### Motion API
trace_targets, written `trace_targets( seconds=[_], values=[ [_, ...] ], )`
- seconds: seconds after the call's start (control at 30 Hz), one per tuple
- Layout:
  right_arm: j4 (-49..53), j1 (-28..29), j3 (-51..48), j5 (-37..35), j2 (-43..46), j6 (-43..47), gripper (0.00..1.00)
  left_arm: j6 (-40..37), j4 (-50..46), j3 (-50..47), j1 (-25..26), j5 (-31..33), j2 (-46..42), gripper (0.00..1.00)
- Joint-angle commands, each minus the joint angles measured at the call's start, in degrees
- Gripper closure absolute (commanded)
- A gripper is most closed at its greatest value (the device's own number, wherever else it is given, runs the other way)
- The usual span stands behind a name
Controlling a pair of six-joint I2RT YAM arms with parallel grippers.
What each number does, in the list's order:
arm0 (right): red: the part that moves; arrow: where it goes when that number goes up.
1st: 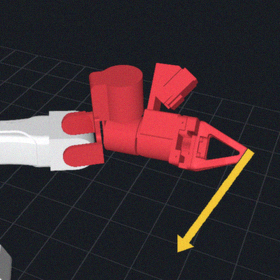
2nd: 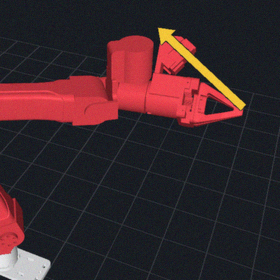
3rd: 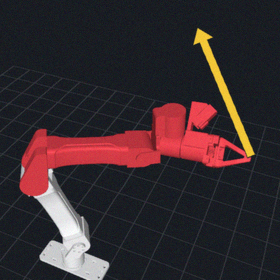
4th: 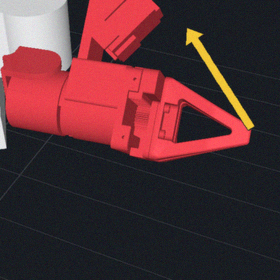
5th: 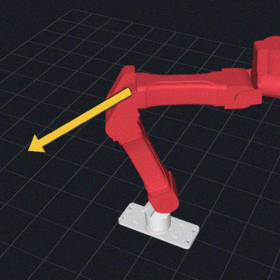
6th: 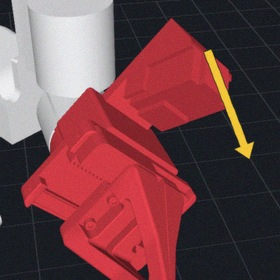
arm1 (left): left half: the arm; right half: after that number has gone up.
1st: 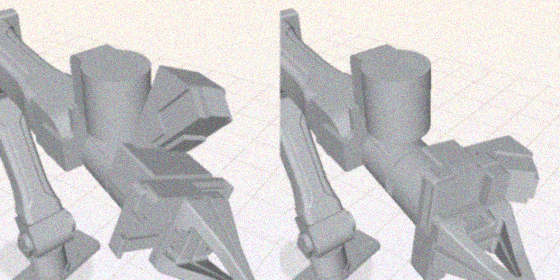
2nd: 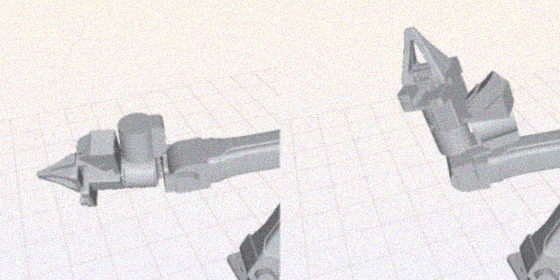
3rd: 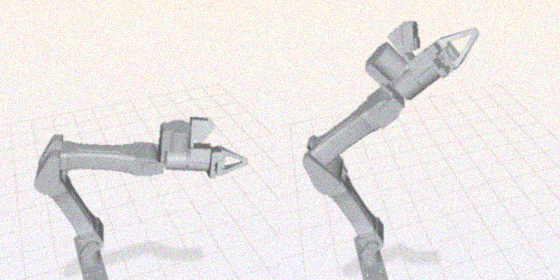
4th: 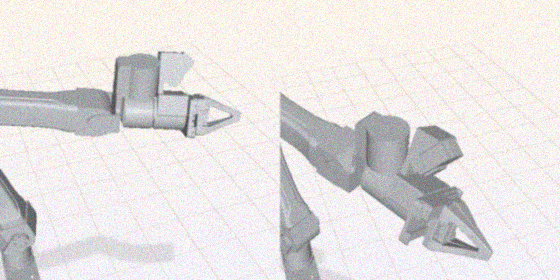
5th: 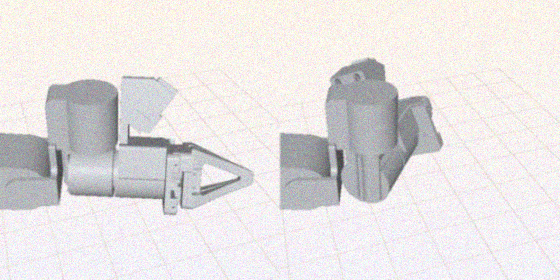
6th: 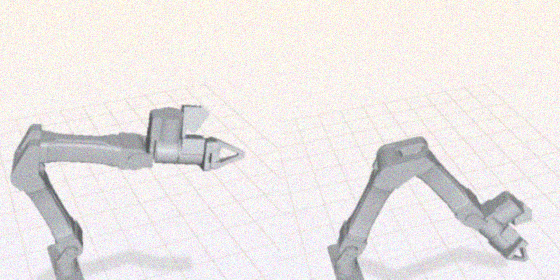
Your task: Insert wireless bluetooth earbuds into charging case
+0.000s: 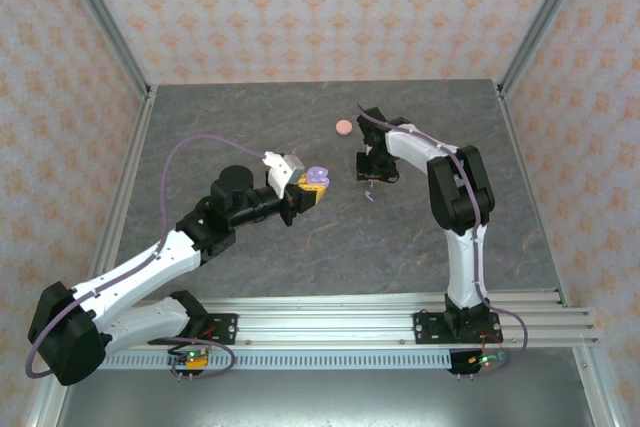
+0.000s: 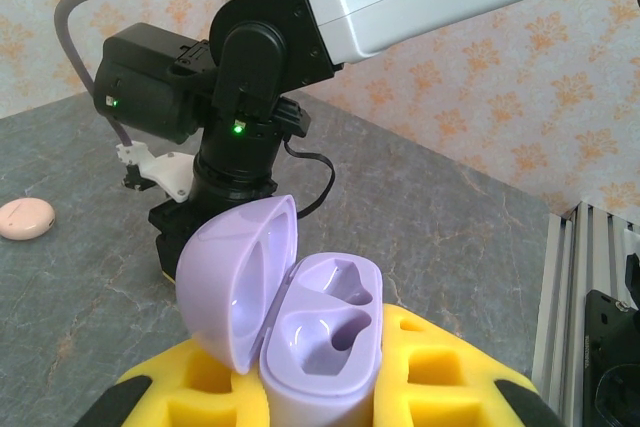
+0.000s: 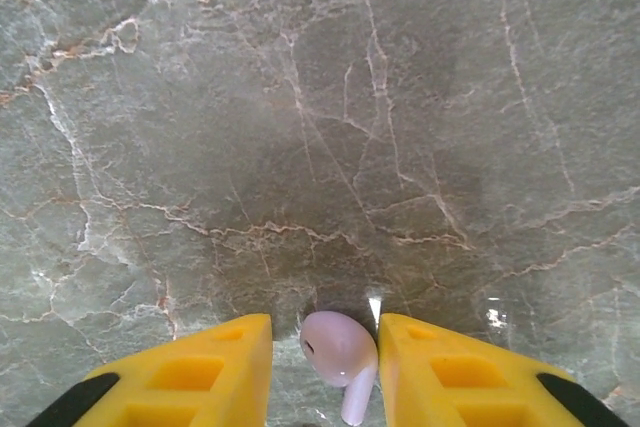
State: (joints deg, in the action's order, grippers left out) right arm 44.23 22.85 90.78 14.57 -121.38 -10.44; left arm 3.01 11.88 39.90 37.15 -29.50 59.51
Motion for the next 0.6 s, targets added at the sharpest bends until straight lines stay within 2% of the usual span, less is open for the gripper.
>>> trace_targets(
  seconds=[0.0, 0.4, 0.57],
  values=[
    [1.99, 0.46, 1.62, -2.72, -1.39, -0.87, 0.67, 0.24, 1.22, -0.26, 0.57, 0.93, -0.97, 0.99],
    [2.44, 0.71, 2.55, -3.42, -2.80, -2.21, 0.69, 0.29, 0.89, -0.96, 0.54, 1.28, -1.87, 0.99],
    [2.38, 0.75, 2.06, -4.10, -3.27, -2.21, 0.74, 0.35, 1.04, -1.05, 0.56, 1.18, -2.03, 0.99]
  ],
)
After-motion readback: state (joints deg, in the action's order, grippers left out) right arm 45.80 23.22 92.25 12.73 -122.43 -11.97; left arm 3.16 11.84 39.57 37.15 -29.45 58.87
